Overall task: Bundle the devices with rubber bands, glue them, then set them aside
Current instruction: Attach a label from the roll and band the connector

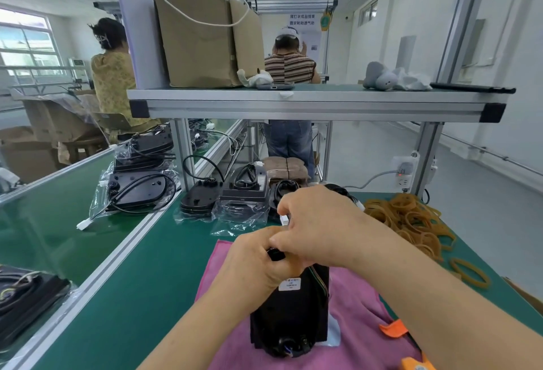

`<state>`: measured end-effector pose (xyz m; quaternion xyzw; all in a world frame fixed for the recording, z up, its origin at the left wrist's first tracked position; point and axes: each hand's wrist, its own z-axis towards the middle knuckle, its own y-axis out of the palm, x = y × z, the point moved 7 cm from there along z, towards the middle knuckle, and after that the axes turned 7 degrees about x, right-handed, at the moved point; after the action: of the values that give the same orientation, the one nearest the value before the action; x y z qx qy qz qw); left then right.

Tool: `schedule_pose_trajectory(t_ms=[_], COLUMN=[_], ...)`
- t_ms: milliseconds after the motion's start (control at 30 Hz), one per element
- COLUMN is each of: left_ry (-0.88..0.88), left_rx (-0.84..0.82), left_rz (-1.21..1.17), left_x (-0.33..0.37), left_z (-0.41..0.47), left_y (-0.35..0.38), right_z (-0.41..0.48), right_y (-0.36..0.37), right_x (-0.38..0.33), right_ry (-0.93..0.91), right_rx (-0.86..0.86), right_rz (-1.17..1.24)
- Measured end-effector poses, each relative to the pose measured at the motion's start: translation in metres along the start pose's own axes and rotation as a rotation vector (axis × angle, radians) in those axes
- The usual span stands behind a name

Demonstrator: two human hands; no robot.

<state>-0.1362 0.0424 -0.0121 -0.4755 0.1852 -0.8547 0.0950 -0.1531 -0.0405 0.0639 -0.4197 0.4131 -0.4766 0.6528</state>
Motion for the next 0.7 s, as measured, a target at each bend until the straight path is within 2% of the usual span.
schedule_pose_trajectory(t_ms=[67, 300, 467, 567, 700], left_ry=[-0.007, -0.046, -0.052, -0.006, 0.063], left_rx=[0.002, -0.015, -0.032, -0.029, 0.030], left_rz=[-0.013, -0.051, -0.110, -0.112, -0.052], left_x=[-0.002, 0.000, -0.003, 0.002, 0.000], left_z=[0.000, 0.000, -0.003, -0.002, -0.003], left_y=[0.001, -0.003, -0.006, -0.005, -0.003], right_z=[0.000, 0.000, 0.000, -0.009, -0.023], right_y=[0.004, 0.015, 0.003, 0.007, 0.044], right_x=[0.001, 0.006, 0.025, 0.053, 0.093], right_ry=[0.007, 0.198, 0.334, 0.415, 0.670], right_rx=[-0.007, -0.053, -0.093, -0.094, -0.064], right_rz=[0.085, 0.688, 1.283, 1.482, 1.774])
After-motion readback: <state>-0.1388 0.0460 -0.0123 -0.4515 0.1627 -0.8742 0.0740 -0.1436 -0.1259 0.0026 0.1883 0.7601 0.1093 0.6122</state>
